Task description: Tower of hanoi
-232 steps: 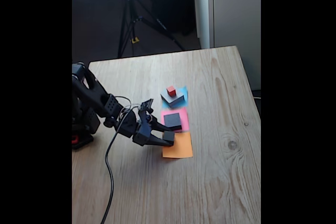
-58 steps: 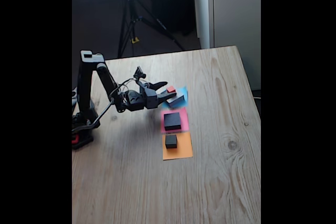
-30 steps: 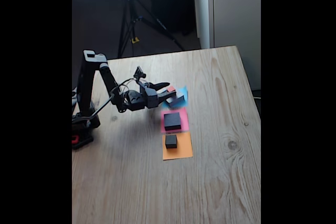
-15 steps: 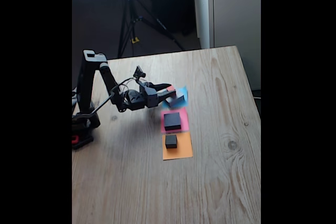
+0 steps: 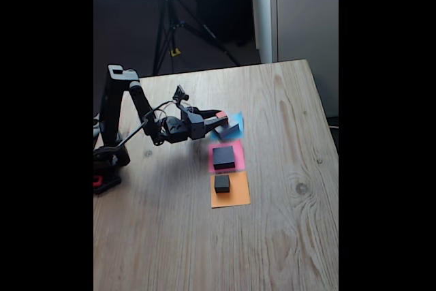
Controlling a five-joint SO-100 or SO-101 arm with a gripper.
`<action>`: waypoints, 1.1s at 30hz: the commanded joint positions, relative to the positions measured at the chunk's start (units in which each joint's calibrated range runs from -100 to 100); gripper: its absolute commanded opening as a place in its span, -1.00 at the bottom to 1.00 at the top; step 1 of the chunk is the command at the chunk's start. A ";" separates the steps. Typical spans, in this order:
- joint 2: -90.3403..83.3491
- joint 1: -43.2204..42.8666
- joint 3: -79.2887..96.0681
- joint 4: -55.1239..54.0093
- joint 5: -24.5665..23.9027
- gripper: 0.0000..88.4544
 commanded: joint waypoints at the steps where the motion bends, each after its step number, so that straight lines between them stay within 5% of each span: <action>1: -0.12 -0.86 -0.47 -1.92 1.04 -0.99; 7: -5.27 -1.28 -0.56 0.43 0.71 -0.99; 14: -23.97 -0.95 -0.38 14.03 -8.16 -0.99; 19: -42.29 0.81 -0.02 35.56 -12.34 -0.99; 26: -63.18 6.83 -4.29 75.79 -5.48 -0.98; 33: -70.75 13.93 -25.11 107.68 -11.83 -0.99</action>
